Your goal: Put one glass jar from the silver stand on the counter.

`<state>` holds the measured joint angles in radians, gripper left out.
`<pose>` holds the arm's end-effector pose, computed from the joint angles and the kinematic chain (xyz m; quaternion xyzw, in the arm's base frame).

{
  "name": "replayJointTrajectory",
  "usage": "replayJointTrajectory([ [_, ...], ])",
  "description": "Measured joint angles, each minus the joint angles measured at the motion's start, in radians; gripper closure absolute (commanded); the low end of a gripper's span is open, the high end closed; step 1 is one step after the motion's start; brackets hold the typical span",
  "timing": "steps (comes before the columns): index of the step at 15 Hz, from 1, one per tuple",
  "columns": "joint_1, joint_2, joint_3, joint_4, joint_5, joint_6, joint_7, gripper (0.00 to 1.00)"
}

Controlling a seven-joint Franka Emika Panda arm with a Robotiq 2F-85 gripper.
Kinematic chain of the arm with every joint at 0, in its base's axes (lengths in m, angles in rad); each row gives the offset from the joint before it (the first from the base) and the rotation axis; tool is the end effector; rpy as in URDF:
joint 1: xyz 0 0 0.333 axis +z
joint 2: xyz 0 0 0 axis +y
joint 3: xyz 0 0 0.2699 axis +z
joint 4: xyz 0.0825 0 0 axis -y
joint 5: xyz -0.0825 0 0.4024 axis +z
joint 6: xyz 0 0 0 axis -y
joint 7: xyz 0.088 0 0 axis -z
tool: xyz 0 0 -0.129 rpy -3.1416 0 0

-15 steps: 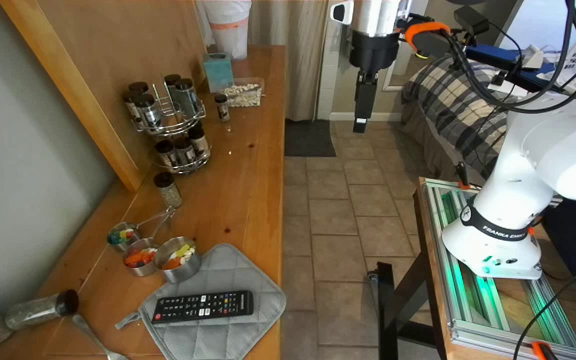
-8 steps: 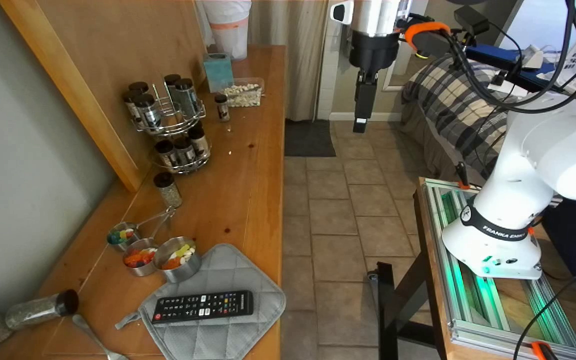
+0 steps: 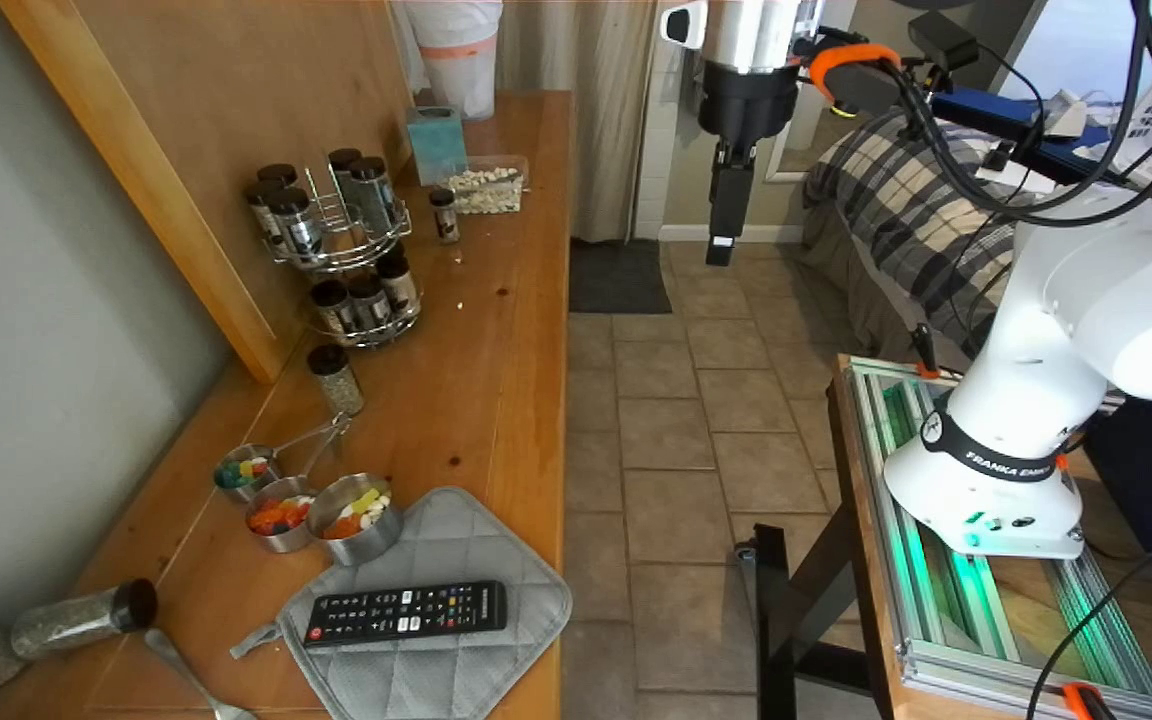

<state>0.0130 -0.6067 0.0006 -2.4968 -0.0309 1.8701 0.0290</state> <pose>0.4073 0.0025 0.4231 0.9998 -0.0031 -0.0097 0.0151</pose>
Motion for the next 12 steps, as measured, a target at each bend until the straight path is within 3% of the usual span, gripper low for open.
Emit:
replayJointTrajectory([
  [7, -0.001, 0.0, 0.0, 0.0, -0.001, 0.002, 0.003, 0.0],
  [12, -0.037, 0.045, -0.003, 0.04, -0.006, 0.113, 0.015, 0.0],
])
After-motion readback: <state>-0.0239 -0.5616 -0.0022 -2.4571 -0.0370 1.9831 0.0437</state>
